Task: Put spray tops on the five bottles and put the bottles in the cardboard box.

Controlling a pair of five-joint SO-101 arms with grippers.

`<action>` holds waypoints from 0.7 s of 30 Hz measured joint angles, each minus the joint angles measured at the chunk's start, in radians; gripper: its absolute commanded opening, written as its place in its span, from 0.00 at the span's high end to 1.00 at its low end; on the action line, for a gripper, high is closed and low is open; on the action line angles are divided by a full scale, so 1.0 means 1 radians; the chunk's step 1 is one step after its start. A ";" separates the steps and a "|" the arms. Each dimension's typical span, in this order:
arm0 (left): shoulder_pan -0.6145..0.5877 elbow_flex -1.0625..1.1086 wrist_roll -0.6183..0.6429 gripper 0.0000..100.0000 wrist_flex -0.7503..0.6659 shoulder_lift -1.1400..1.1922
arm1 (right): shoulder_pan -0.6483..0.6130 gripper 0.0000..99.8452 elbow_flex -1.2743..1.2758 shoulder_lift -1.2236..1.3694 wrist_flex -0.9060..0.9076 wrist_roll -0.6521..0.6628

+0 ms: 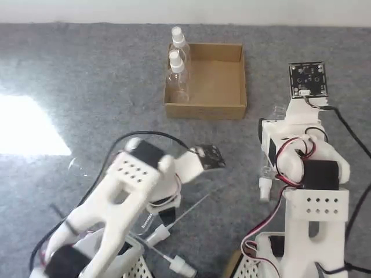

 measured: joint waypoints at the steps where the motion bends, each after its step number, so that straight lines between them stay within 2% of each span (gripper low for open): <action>1: 0.018 0.000 0.000 0.74 0.000 0.025 | 0.000 0.99 0.000 0.000 0.000 0.000; 5: 0.069 -0.003 0.014 0.75 -0.028 0.091 | 0.000 0.99 0.000 0.000 0.000 0.000; 13: 0.133 0.080 0.097 0.76 -0.236 0.247 | 0.000 0.99 0.000 0.000 0.000 0.000; 16: 0.133 0.083 0.164 0.83 -0.299 0.304 | 0.000 0.99 0.000 0.000 0.000 0.000; 20: 0.137 0.083 0.219 0.99 -0.351 0.364 | 0.000 0.99 0.000 0.000 0.000 0.000; 21: 0.144 0.083 0.221 0.99 -0.351 0.367 | 0.000 0.99 0.000 0.000 0.000 0.000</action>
